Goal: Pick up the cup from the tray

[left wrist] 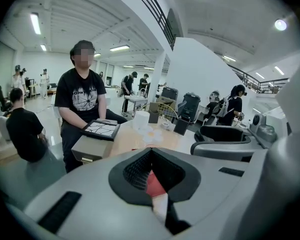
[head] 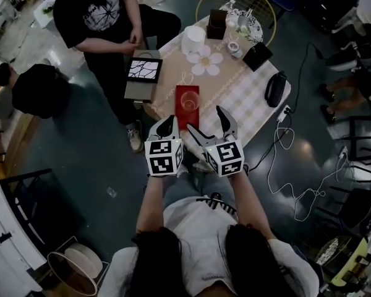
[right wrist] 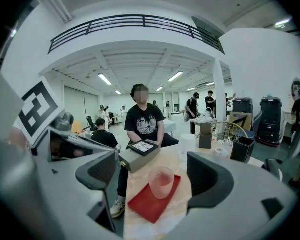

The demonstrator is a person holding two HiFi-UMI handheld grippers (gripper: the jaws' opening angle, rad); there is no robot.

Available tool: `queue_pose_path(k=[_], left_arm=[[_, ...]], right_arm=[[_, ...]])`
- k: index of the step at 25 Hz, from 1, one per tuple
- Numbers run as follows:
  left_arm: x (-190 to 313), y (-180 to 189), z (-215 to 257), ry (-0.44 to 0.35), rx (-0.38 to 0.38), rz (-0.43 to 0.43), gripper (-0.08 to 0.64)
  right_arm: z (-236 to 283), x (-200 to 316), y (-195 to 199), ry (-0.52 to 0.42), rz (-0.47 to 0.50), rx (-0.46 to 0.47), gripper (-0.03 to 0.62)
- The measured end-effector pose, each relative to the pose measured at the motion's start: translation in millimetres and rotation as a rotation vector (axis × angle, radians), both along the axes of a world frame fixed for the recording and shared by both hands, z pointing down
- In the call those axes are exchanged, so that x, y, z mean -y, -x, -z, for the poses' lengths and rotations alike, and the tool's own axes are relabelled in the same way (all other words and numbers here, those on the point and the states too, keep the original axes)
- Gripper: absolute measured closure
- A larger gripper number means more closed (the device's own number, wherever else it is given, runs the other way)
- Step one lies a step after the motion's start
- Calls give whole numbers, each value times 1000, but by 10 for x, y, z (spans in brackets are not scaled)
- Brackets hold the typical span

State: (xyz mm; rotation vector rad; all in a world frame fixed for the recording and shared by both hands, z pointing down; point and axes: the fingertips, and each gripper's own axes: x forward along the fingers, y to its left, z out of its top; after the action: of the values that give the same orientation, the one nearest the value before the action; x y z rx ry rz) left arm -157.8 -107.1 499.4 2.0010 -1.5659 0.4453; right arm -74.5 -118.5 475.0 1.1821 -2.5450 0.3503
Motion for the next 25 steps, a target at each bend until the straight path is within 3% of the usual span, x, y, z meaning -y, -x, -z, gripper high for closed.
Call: queue_pose_path(k=[3, 19, 23, 25], left_arm=[[121, 59, -135, 19, 17, 23, 555], [640, 200, -759, 130, 32, 132, 555], [643, 233, -925, 160, 101, 101, 555], [641, 247, -997, 168, 89, 107, 555]], right_arm=[[-56, 134, 69, -16, 33, 7, 158], [-1065, 757, 427, 127, 81, -67, 120], [-1249, 832, 501, 124, 92, -87, 121], [-1359, 852, 529, 141, 90, -85, 121]])
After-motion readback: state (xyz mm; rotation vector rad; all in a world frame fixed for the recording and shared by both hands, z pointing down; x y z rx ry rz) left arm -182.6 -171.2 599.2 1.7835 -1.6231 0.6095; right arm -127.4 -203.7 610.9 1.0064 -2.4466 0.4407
